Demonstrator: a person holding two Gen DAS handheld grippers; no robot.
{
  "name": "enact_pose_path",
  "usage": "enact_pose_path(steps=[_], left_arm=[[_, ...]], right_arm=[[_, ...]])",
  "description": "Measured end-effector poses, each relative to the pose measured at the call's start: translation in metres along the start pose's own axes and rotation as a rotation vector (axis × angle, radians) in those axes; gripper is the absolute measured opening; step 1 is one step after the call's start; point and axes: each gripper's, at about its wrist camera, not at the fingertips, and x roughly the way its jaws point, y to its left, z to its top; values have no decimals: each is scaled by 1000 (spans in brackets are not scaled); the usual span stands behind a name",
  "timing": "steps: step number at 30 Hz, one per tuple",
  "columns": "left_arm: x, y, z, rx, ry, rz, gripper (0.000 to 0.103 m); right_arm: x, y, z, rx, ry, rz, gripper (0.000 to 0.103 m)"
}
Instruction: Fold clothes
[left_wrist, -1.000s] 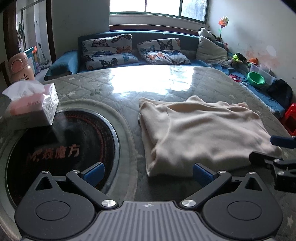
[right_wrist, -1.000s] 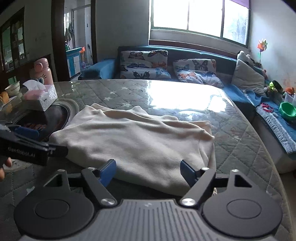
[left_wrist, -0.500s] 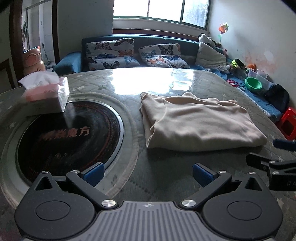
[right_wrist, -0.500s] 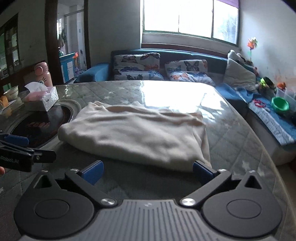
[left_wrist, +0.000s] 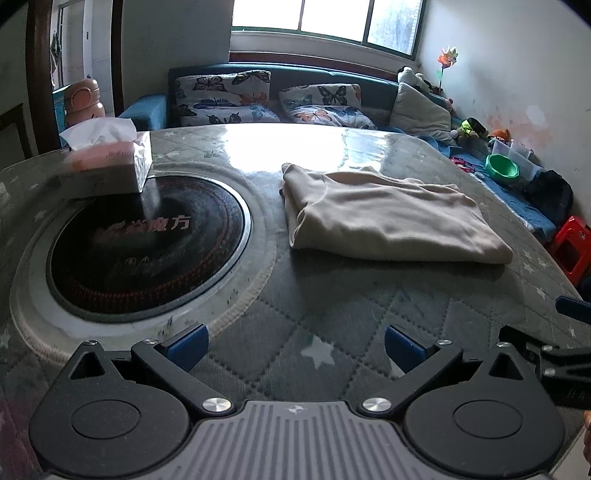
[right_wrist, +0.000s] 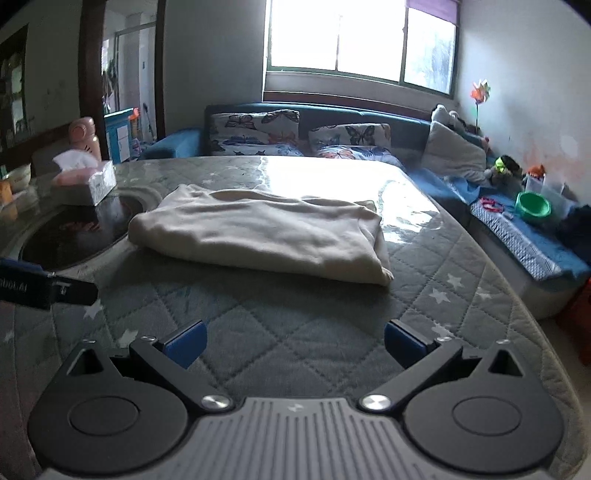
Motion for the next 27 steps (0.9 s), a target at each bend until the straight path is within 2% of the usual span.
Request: enact_pose_path(steps=[13, 27], left_arm=[[-16, -10, -23, 9, 12, -5, 103], [-24, -19, -30, 10, 12, -22, 103]], right_arm=[[-18, 6, -17, 27, 6, 10, 103], [-27, 6, -25, 47, 13, 5, 103]])
